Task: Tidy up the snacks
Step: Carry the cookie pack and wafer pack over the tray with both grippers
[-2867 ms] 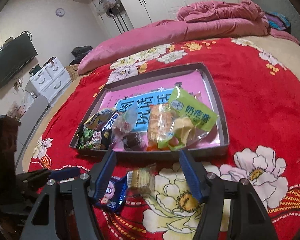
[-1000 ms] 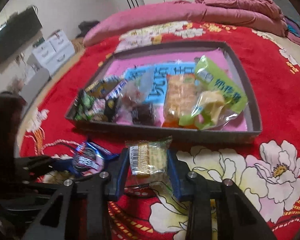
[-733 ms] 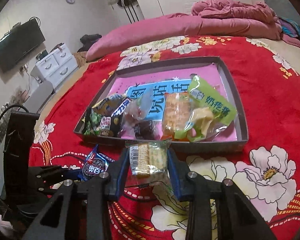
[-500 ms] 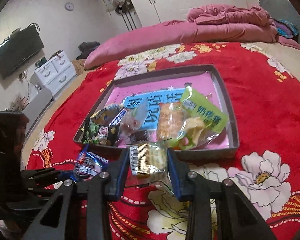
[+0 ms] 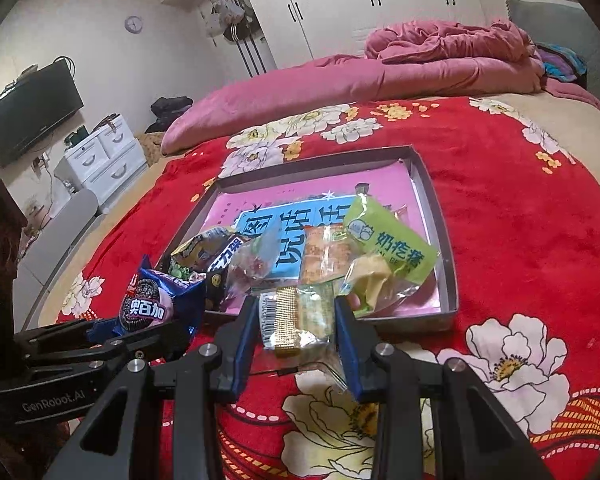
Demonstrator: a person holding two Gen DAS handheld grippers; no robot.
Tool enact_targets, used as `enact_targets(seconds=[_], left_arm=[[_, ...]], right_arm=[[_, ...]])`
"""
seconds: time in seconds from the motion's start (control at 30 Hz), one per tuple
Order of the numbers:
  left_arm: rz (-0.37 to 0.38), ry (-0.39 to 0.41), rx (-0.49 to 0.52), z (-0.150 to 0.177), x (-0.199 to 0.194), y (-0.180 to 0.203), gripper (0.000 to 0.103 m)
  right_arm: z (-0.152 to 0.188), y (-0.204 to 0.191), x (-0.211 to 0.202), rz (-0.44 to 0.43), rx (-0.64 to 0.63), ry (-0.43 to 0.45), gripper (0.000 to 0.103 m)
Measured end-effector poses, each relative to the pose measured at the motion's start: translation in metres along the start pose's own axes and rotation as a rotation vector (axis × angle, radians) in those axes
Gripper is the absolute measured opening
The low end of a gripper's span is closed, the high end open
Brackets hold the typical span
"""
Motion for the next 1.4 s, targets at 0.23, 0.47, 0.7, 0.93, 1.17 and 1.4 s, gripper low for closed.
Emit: enact_targets(seconds=[0.23,0.47,0.7,0.93,1.17,1.4], left_arm=[[-0.015,0.024,0.023,-0.005,0.001,0.004,0.051],[-0.015,0.023,0.006,-0.009,0.007,0.001,0.051],[-0.026,0.049,-0.013,-0.019,0.006,-0.005,0.051],[-0.038,0.104,-0.060,-0.030,-0.001,-0.018,0.051],[-0.044,0.101,-0.090,-0.034,0.011,-0.027,0.051],[-0.062,0.105,-0.093,-0.038,0.020,-0.026,0.051]], right_arm=[[-0.006,0.003,-0.003,0.015,-0.002,0.028,0.038],[-0.012,0.004,-0.004,0.027,-0.013,0.046,0.038],[-0.016,0.002,-0.004,0.035,-0.033,0.059,0.038],[-0.017,0.002,-0.003,0.037,-0.032,0.063,0.038],[-0.021,0.004,0.000,0.045,-0.020,0.074,0.038],[-0.024,0.006,0.005,0.052,-0.017,0.077,0.038]])
Point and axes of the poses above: each gripper's, at about its wrist camera, not at the fingertips, and x roughly the way its jaws point, y to its right, z to its underside, the point moved 10 cm from there along x, roughly the way its jaws point, and after that the axes turned 7 degrees about -z, right-handed, at the moved point
